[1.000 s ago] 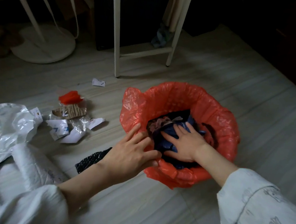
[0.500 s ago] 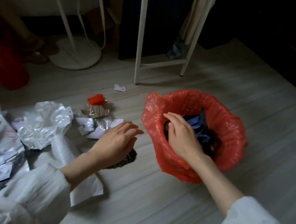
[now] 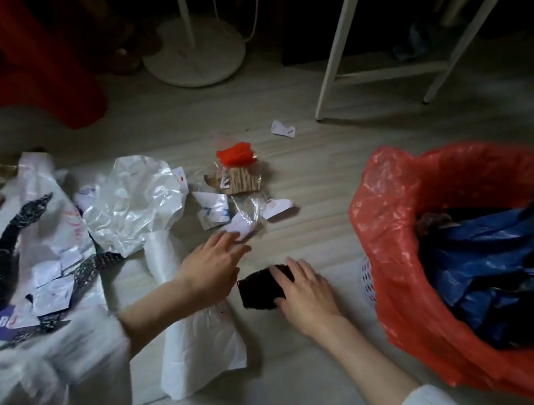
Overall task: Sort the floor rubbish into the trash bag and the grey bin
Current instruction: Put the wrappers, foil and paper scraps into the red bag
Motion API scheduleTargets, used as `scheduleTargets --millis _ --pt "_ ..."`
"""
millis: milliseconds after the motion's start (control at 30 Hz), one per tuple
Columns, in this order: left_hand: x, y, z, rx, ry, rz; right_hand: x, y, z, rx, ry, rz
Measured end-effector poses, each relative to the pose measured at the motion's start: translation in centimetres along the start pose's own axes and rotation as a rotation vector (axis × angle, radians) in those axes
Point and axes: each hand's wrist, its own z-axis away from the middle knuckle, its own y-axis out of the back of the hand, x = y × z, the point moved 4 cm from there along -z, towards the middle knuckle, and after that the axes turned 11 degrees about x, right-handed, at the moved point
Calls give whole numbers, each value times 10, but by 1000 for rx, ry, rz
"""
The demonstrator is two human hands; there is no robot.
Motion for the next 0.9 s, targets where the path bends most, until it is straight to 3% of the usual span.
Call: scheduleTargets --millis 100,267,400,567,800,900 --pt "-14 -16 -37 -76 11 -90 12 -23 -17 -56 6 70" --pt "-30 -48 -77 -167 11 -97 17 -41 -25 185 104 145" --pt "-21 -59 -62 -91 2 -50 16 -45 -24 294 93 58" --pt "-15 -64 -34 -103 -14 -76 27 -38 -25 303 -157 -146" --pt "-25 -67 -23 -118 -94 1 34 -2 -49 704 -480 -490" --pt "-23 -65 -19 -106 -174 33 28 15 -72 750 -409 -610"
